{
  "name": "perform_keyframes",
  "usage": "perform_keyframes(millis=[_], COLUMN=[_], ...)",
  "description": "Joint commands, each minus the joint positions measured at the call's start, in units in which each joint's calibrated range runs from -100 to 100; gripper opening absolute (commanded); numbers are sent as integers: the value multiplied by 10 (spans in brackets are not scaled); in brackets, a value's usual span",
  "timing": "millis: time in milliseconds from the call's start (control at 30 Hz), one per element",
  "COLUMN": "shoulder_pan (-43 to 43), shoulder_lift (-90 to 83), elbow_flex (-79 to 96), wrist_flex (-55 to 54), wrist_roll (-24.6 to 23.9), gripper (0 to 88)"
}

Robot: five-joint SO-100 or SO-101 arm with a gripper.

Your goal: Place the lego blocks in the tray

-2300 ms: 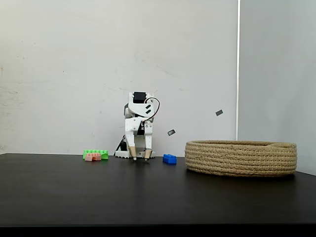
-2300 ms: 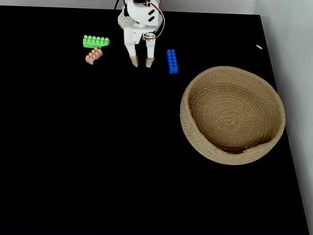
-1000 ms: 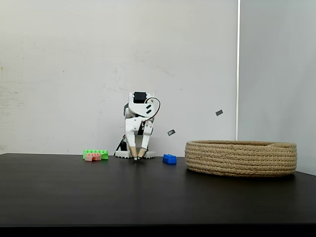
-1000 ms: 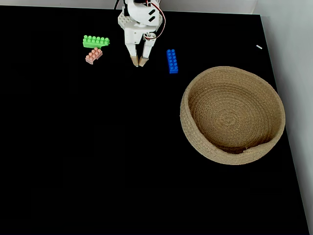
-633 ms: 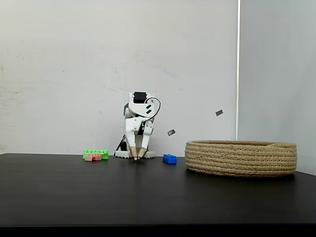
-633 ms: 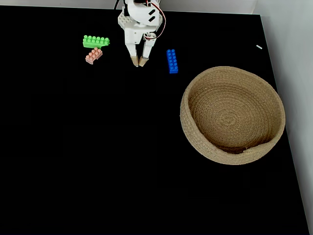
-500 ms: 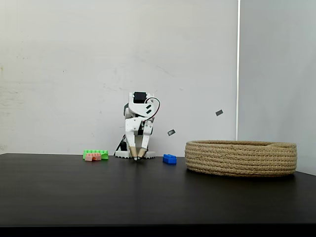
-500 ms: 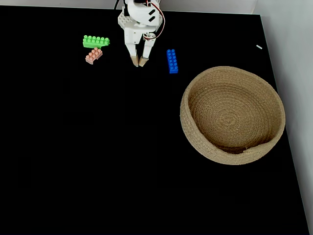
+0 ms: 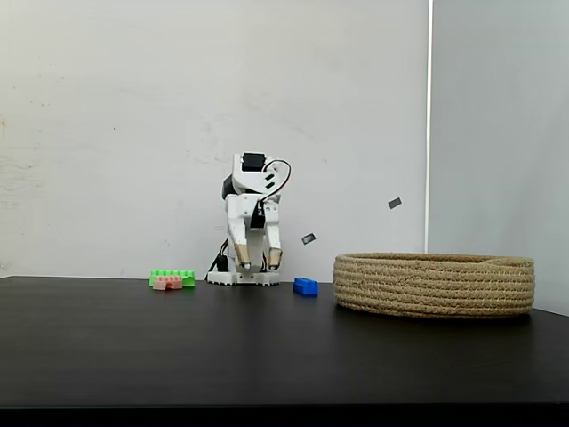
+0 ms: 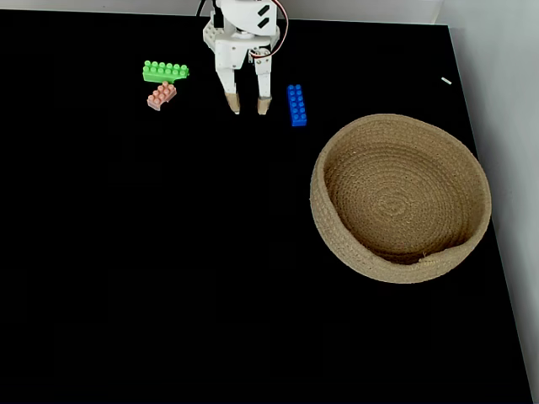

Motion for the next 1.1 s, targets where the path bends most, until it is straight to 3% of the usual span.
perform_keyframes(millis=[0,600,1067], shoulder_pan=[-29,-150,-184], shoulder_lift=[95,309,358], elbow_flex=[-107,-248,-224], wrist_flex=[0,23,38], wrist_roll=[-15,-92,-99], gripper=[218,259,252])
